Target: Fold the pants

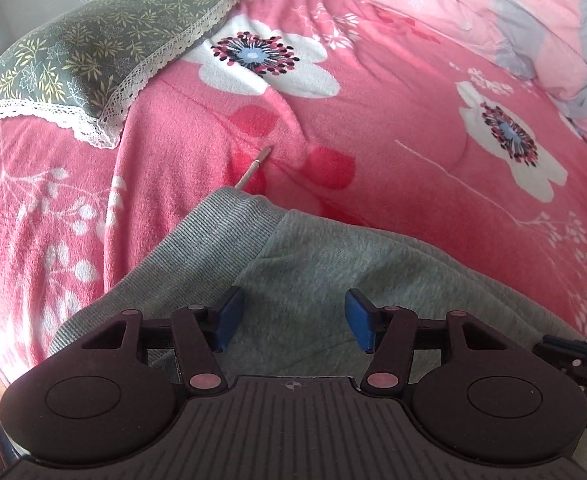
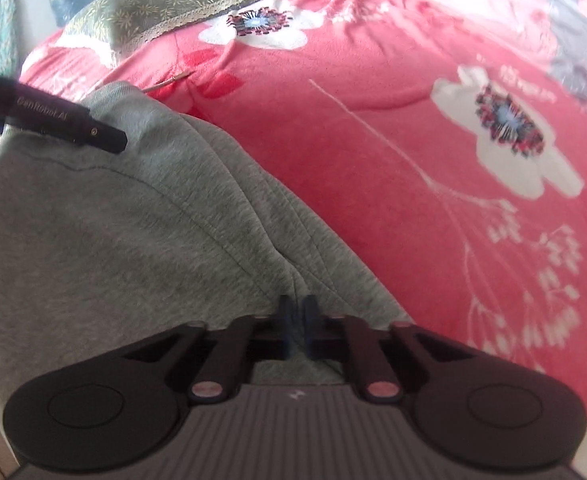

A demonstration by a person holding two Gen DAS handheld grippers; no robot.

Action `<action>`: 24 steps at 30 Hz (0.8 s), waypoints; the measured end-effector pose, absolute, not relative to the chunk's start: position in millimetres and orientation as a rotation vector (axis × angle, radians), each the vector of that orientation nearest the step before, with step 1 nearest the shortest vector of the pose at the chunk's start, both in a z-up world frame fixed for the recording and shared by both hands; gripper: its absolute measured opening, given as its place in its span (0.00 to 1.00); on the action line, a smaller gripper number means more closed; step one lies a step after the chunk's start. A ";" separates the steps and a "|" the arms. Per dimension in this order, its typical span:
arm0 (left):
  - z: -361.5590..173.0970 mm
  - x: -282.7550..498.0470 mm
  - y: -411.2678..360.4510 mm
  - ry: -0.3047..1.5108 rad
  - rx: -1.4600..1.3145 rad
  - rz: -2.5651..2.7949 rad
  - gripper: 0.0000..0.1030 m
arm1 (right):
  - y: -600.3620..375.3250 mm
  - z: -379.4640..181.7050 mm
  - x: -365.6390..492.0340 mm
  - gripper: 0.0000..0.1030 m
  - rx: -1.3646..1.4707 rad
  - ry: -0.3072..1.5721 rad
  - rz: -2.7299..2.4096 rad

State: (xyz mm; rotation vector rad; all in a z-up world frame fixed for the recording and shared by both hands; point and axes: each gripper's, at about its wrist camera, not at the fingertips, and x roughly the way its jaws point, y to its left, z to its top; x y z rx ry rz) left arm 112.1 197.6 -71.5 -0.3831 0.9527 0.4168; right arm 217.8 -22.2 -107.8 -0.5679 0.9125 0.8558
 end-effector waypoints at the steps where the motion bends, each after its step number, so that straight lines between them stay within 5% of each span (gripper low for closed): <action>1: -69.8 113.0 197.0 0.946 -0.374 0.414 1.00 | -22.6 -100.0 213.5 1.00 -0.580 0.873 0.845; 7: -70.9 125.6 195.7 0.932 -0.358 0.420 1.00 | -17.5 -82.6 224.8 1.00 -0.627 0.759 0.751; 16: -76.3 129.3 193.0 0.947 -0.317 0.428 1.00 | -41.1 -96.1 248.8 1.00 -0.366 0.945 0.872; 24: -78.4 129.4 188.8 0.947 -0.292 0.435 1.00 | -28.0 -128.6 236.4 1.00 -0.510 0.983 0.882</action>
